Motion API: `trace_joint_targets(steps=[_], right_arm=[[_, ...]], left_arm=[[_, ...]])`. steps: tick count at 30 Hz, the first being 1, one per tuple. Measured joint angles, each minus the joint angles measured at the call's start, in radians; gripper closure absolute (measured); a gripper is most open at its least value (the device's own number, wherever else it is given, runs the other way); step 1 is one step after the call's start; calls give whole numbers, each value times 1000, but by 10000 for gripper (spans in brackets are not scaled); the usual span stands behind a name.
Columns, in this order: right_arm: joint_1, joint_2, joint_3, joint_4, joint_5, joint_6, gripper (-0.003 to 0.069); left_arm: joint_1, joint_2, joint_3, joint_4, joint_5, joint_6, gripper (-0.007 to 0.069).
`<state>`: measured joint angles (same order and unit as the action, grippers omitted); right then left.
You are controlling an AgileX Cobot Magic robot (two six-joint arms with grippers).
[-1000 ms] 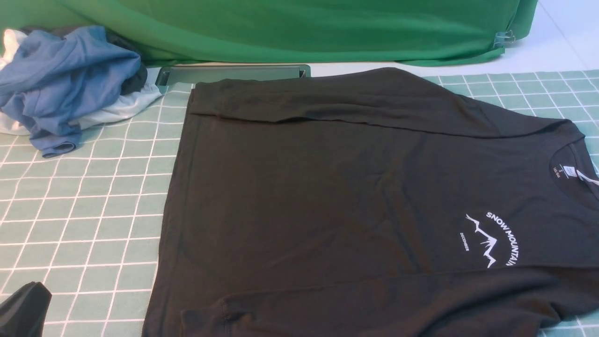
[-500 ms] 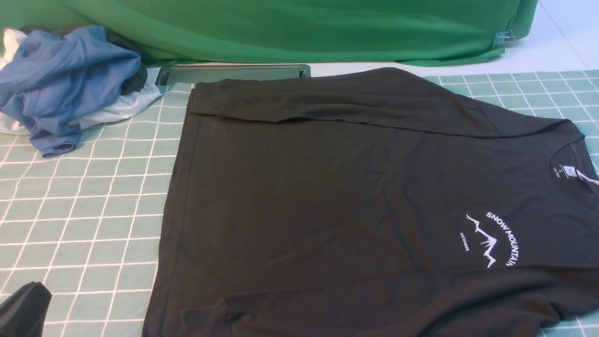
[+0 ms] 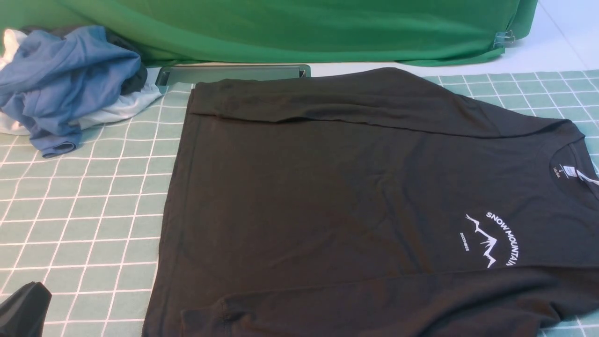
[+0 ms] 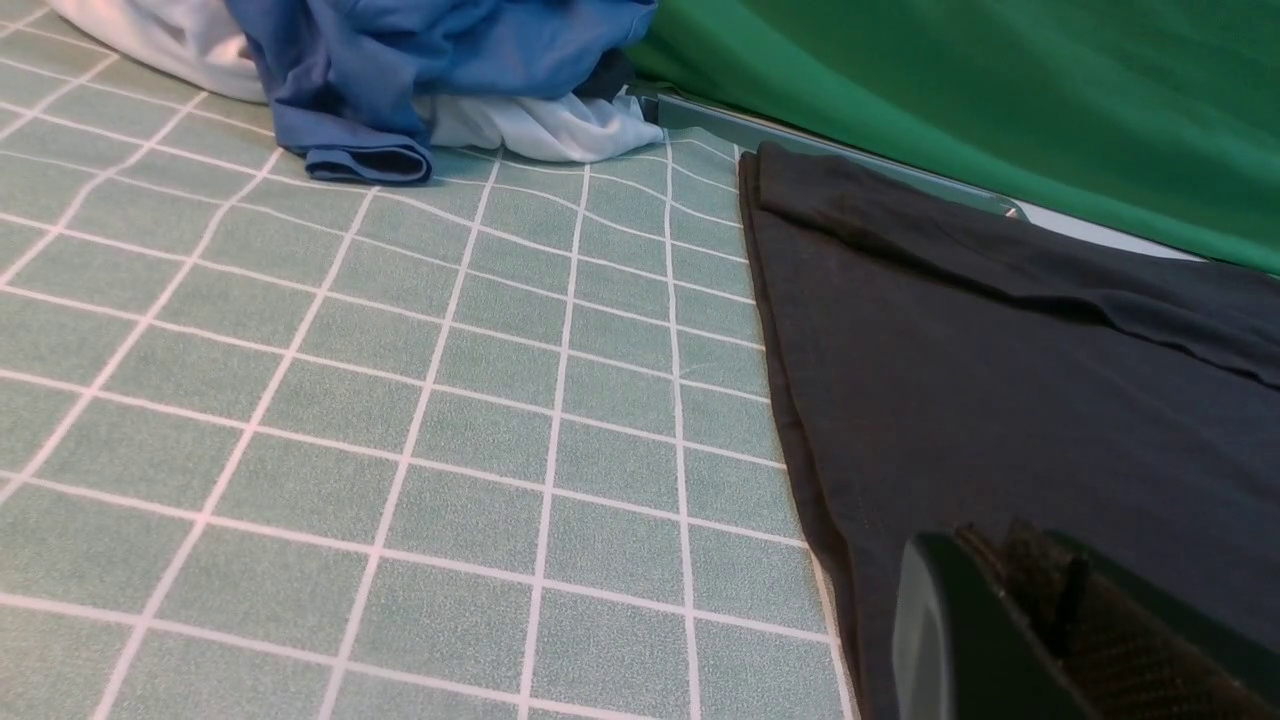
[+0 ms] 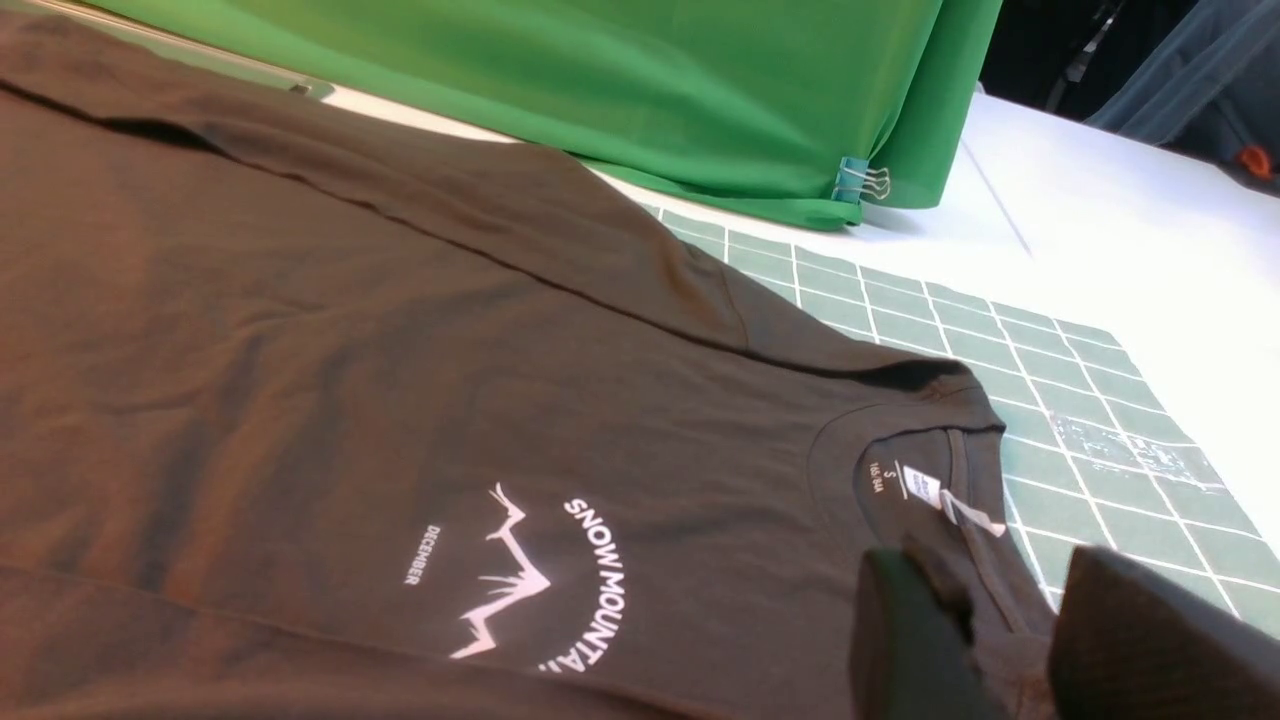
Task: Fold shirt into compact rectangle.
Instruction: 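Grasp the left edge of the dark T-shirt lying flat on the table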
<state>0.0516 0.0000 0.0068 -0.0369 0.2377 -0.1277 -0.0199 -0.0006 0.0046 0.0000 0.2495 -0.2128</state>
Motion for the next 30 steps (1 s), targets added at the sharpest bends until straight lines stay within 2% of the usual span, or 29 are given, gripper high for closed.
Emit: trace_joint_targets(steps=[25,28,30], right_arm=[[0,0,0,0,0,0,418],[0,0,0,0,0,0,419],[0,0,0,0,0,0,419]], left_arm=[[0,0,0,0,0,3,589],[0,0,0,49,-5,42,589],[0,0,0,16,-19,29,589]])
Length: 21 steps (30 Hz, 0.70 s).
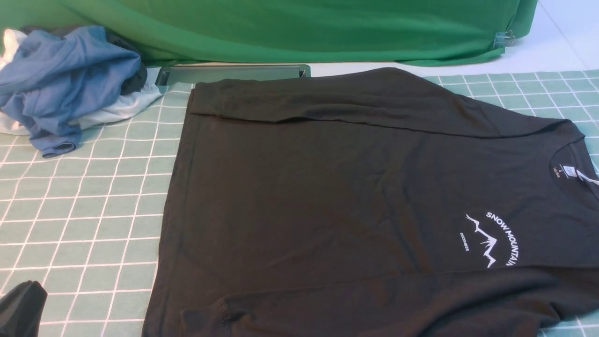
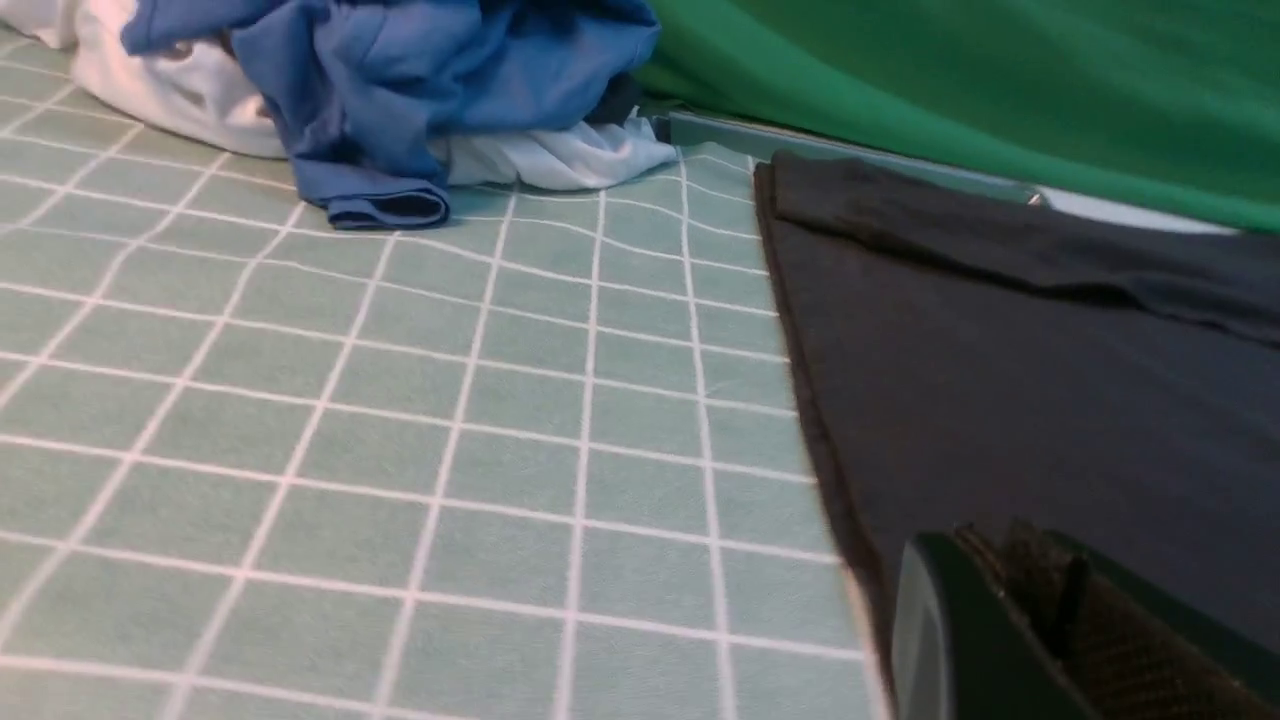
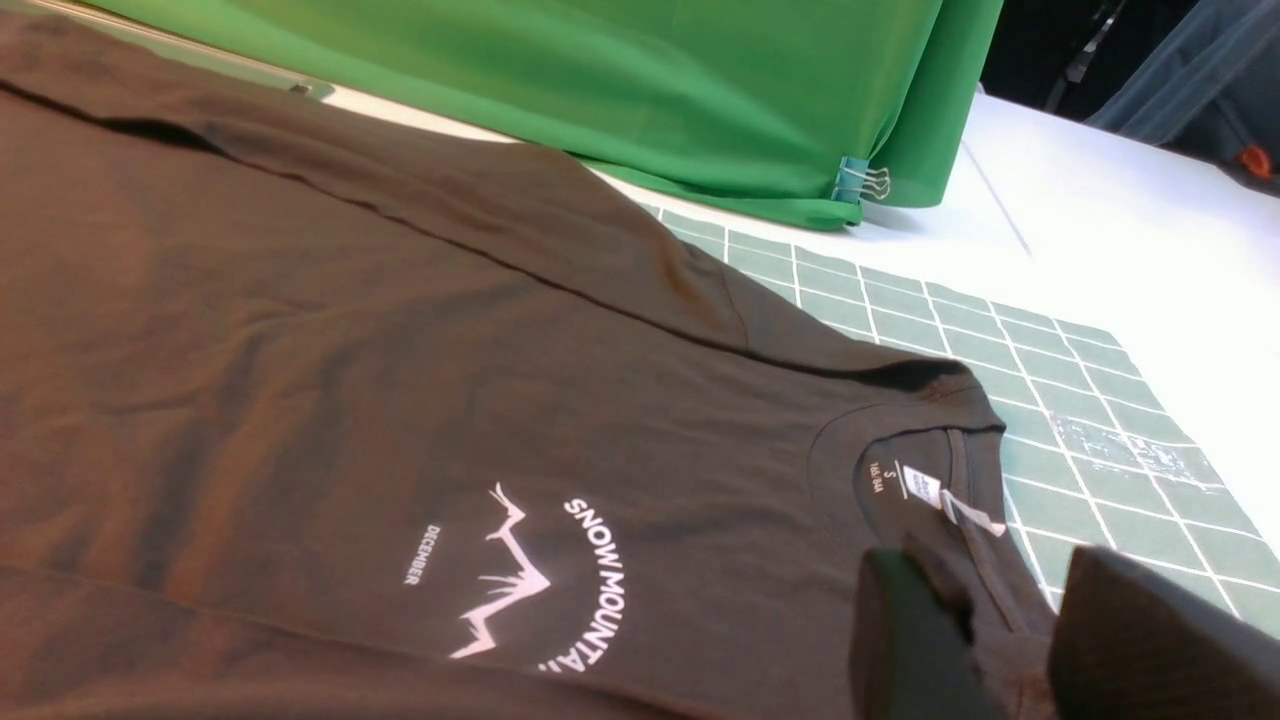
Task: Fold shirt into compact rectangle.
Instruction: 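Grasp the left edge of the dark T-shirt lying flat on the table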
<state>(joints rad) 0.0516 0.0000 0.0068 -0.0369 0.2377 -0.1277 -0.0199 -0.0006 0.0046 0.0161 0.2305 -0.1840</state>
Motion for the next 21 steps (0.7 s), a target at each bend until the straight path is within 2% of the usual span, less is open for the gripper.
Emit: trace_joint_targets(steps=[1,2,5,8,10,15,21], right_arm=[[0,0,0,0,0,0,419],[0,0,0,0,0,0,419],[0,0,0,0,0,0,419],[0,0,0,0,0,0,419],[0,0,0,0,0,0,419],[0,0,0,0,0,0,419],[0,0,0,0,0,0,419]], left_arm=[[0,0,0,-72,-14,-35,589],[0,0,0,-89,-17,-44,589],[0,0,0,-507,-82,-277,589],[0,0,0,-724,-97,-383,589],[0,0,0,-737,-101,-402,589],[0,0,0,-636,-163,-420,589],[0,0,0,-620,-252,-440,589]])
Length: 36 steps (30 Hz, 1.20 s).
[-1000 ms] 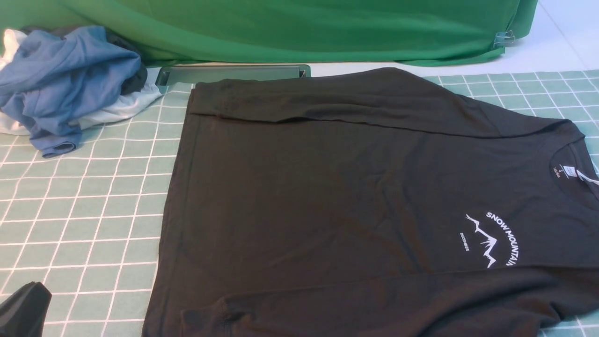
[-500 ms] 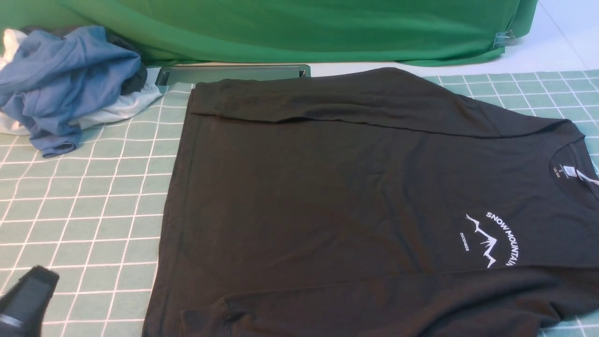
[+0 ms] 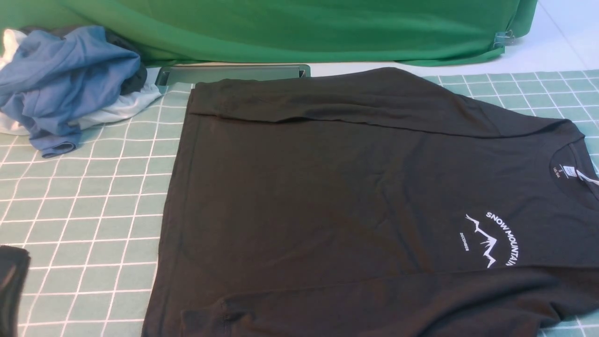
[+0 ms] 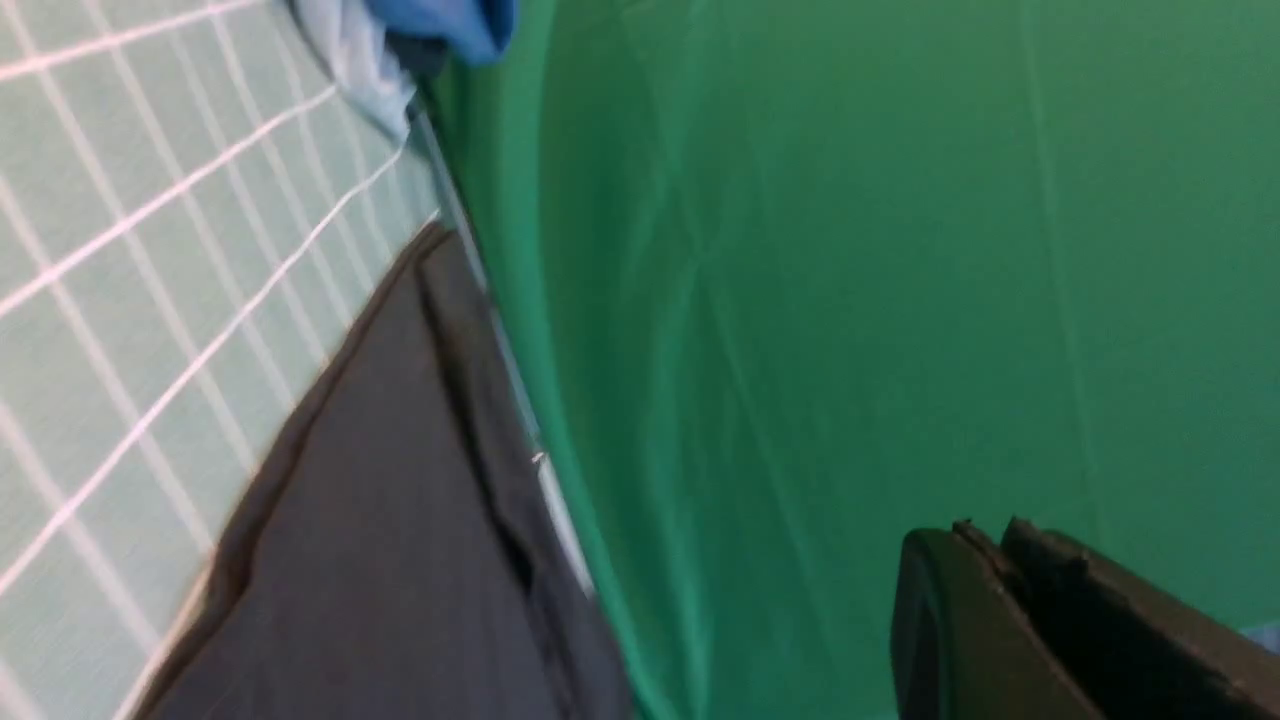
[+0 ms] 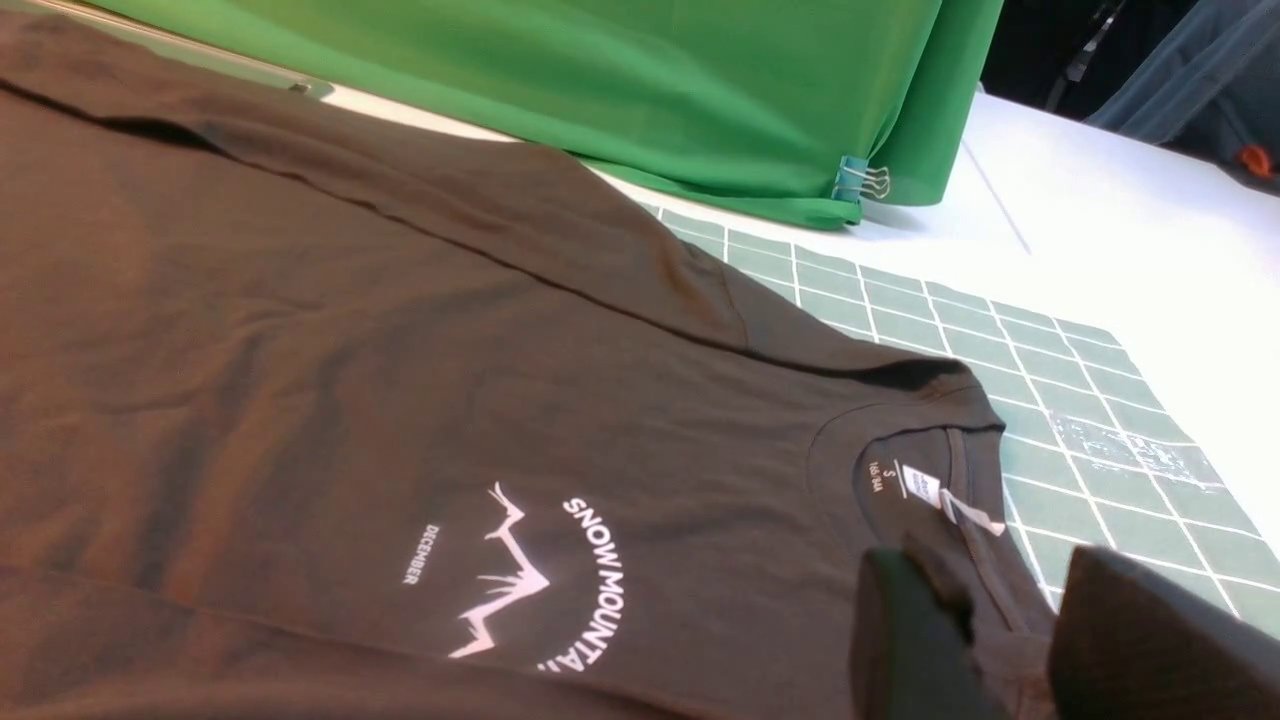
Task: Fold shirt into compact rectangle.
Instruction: 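Grasp the left edge of the dark T-shirt lying flat on the table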
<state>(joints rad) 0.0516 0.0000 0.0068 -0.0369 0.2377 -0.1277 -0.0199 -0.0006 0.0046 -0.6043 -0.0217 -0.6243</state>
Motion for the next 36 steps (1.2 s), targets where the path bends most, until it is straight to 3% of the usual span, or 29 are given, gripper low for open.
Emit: trace_joint_targets(steps=[3,9,10,13,16,19,20,23,24,25,26,31,36], right_arm=[[0,0,0,0,0,0,419],[0,0,0,0,0,0,419],[0,0,0,0,0,0,419],[0,0,0,0,-13,0,419],[0,0,0,0,-62,0,419],[0,0,0,5,-124,2,419],[0,0,0,7,-130,7,419],[0,0,0,181,-238,256,419],[0,0,0,191,-246,256,419],[0,0,0,248,-294,418,419],[0,0,0,265,-316,455,419],[0,0,0,285,-348,572,419],[0,0,0,290,-363,723,424]], left_arm=[[0,0,-15,0,-23,-37,589],[0,87,-257,207,196,-20,589],[0,185,-348,272,327,-2,589],[0,366,-437,301,574,109,589],[0,598,-484,209,804,304,589],[0,809,-487,21,914,507,589],[0,834,-487,-2,925,517,589],[-18,1008,-488,-94,957,604,589],[-21,1016,-488,-94,957,604,589],[-62,1074,-488,-80,930,582,589],[-96,1107,-488,-66,905,556,589],[-287,1232,-499,40,782,404,589],[-371,1292,-624,179,848,292,554]])
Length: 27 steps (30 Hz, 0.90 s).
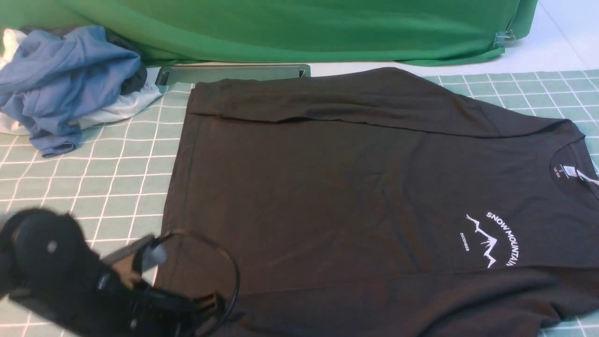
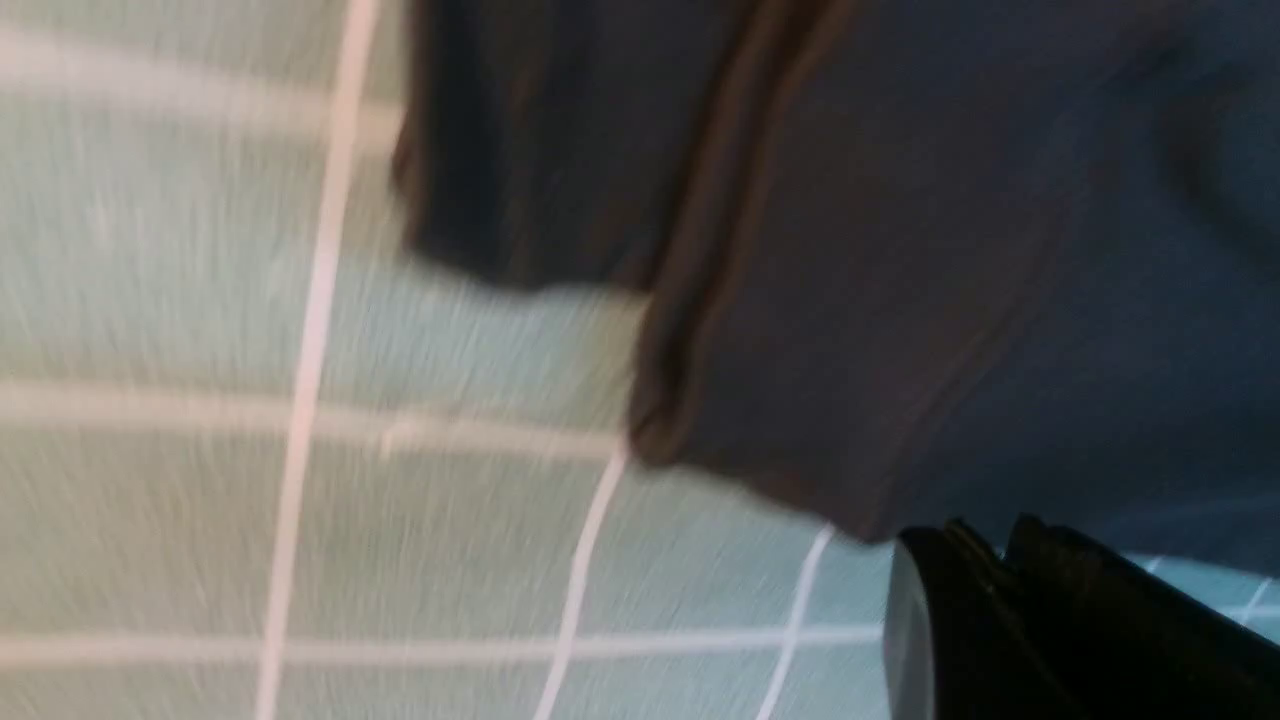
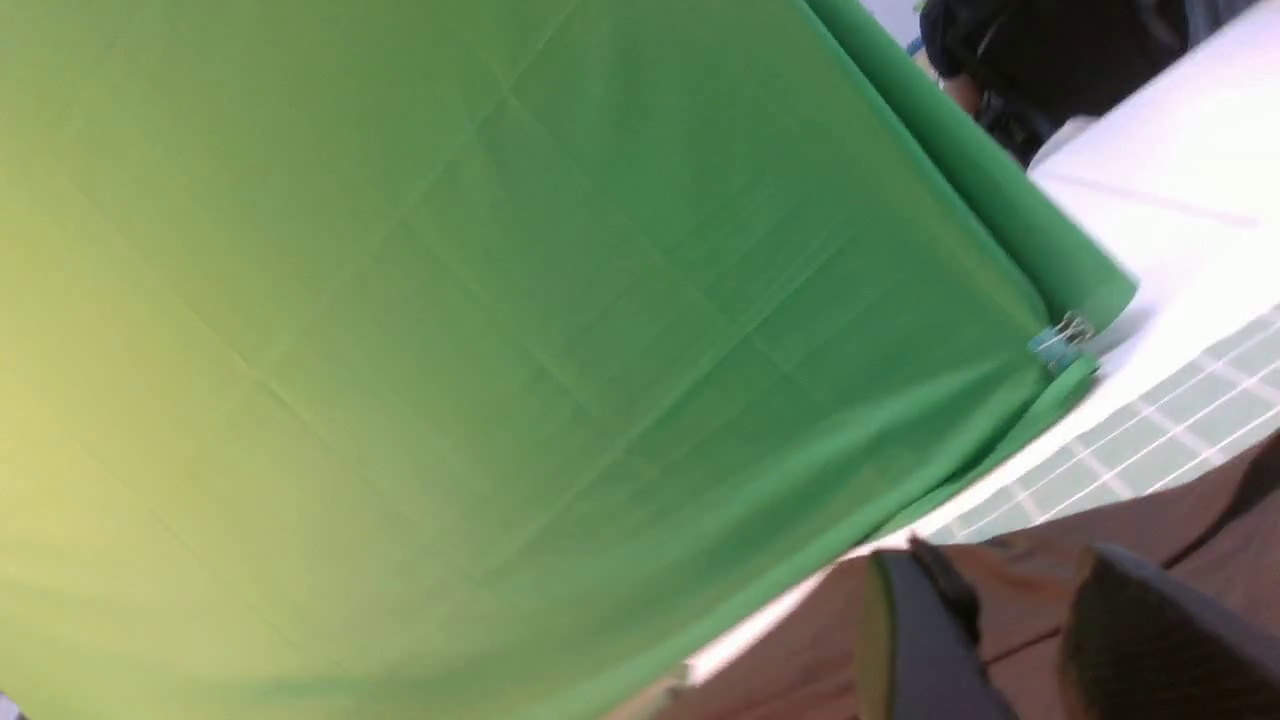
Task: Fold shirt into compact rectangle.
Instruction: 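Grasp the left edge of the dark T-shirt lying flat on the table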
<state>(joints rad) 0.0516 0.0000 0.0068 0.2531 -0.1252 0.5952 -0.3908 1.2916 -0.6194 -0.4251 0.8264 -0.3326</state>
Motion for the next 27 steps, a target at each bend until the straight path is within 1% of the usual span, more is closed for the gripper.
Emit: trace_joint_targets(steps=[2,4,5,6,7,8,9,10,11,14,16,18,21,27], right_arm=[[2,0,-10,1,-2,46,445],[17,1,-85,-11,38,30,517],[32,17,-147,-26,54,-32,571],[41,30,-204,-32,67,-70,594],[56,73,-298,-39,102,-165,613],[67,116,-380,-46,159,-231,623],[67,116,-380,-46,159,-231,623],[84,218,-553,-64,320,-338,628],[87,256,-602,-73,386,-370,628],[94,486,-802,-145,787,-501,628],[94,595,-877,-185,979,-561,628],[94,713,-925,-209,1120,-613,627],[94,845,-947,-207,1215,-646,624],[95,1009,-949,-204,1257,-684,608]], left_arm=[[-1,0,-50,58,24,-15,528],[-3,0,-106,122,71,-44,487],[-3,1,-130,152,98,-58,459],[-4,1,-138,162,107,-65,445],[-6,1,-146,179,111,-70,414],[-6,1,-147,191,110,-72,389],[-6,1,-147,193,110,-72,384],[-6,4,-143,212,110,-74,342],[-6,7,-140,215,110,-77,328],[-6,14,-103,231,97,-85,273],[-6,17,-79,250,64,-87,249],[-6,23,-61,277,-2,-86,235],[-8,49,-53,287,-72,-75,228],[-8,151,-47,289,-185,-60,228]])
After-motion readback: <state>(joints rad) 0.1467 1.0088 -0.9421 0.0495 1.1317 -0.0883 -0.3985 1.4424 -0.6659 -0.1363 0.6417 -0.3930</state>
